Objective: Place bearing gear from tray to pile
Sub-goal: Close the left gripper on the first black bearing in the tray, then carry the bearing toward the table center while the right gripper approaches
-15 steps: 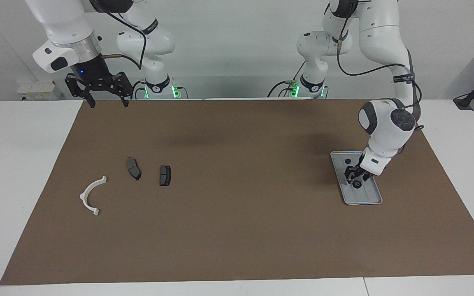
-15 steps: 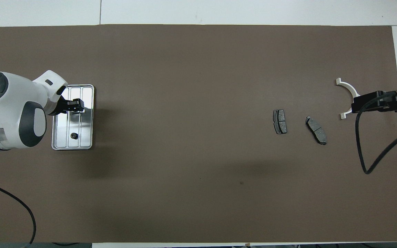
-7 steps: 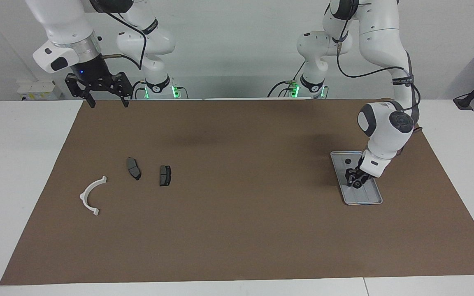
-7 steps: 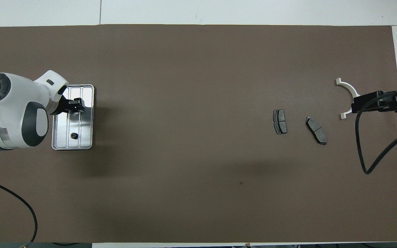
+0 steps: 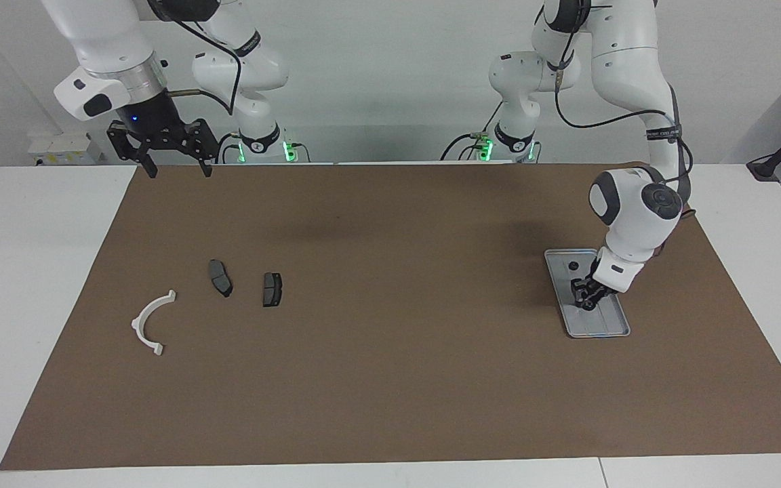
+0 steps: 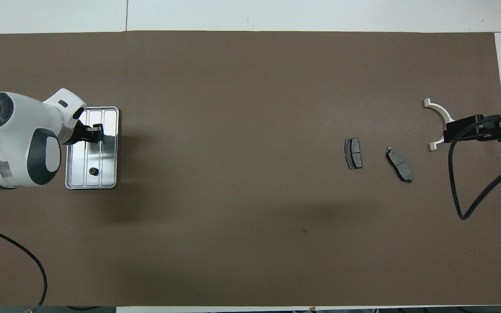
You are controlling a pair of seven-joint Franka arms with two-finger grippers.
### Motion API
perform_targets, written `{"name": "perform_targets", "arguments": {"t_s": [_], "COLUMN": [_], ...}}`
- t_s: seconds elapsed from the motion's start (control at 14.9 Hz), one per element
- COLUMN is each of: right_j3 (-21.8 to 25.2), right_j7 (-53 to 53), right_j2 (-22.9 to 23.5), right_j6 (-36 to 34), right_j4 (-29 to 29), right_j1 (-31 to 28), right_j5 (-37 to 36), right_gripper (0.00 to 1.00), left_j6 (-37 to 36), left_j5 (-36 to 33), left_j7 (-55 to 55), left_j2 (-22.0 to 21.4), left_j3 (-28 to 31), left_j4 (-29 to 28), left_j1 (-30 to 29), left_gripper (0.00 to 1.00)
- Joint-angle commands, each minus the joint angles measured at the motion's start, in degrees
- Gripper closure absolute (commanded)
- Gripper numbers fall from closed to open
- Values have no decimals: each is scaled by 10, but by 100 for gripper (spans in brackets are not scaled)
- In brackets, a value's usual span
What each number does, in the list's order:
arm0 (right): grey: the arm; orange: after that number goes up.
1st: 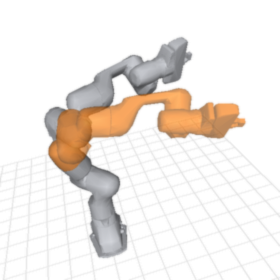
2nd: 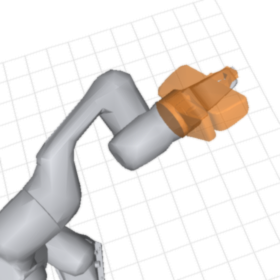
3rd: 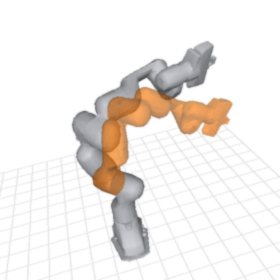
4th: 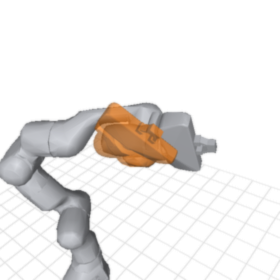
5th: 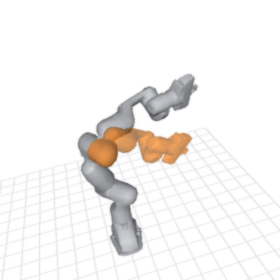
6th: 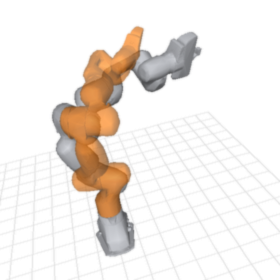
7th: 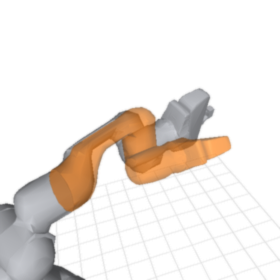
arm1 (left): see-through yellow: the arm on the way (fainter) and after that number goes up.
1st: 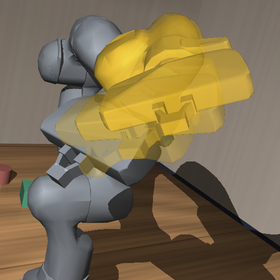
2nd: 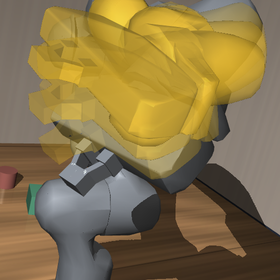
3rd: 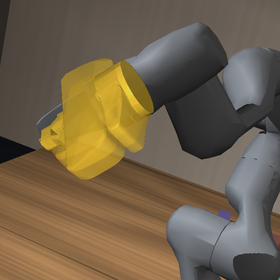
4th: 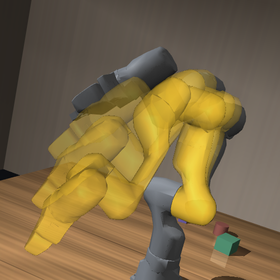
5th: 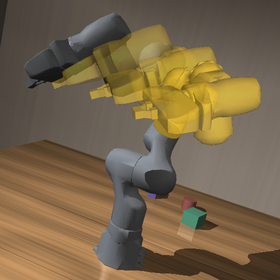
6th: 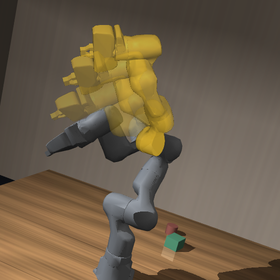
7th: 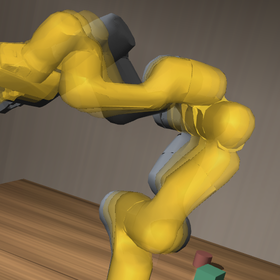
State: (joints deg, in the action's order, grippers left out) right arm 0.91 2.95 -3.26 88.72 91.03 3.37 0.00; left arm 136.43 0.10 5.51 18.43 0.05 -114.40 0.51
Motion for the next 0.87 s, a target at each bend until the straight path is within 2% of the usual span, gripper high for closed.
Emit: {"name": "perform_targets", "arguments": {"t_s": [0.0, 0.13, 0.27, 0.54, 0.74, 0.81], "right_j3": [0, 1, 0, 0, 0, 0], "right_j7": [1, 1, 3, 3, 7, 7], "right_j2": [-9, -9, -9, -9, -6, -6], "right_j6": [0, 0, 0, 0, 17, 47], "right_j4": [9, 9, 9, 11, 29, 51], "right_j1": [-3, -3, -3, -3, 2, 5], "right_j5": [1, 1, 2, 2, 1, 1], "right_gripper": [0, 0, 0, 0, 0, 0], "left_j6": [-109, -182, -201, -169, -113, -104], "left_j5": [-2, -3, -14, -21, -20, -19], "left_j7": [59, 159, 263, 396, 458, 470], "left_j2": [22, 24, 34, 42, 78, 85], "left_j3": [-8, -28, -58, -66, -67, -66], "left_j4": [98, 162, 189, 190, 188, 188], "left_j1": [9, 33, 69, 162, 226, 242], "left_gripper": [90, 90, 90, 90, 90, 90]}}
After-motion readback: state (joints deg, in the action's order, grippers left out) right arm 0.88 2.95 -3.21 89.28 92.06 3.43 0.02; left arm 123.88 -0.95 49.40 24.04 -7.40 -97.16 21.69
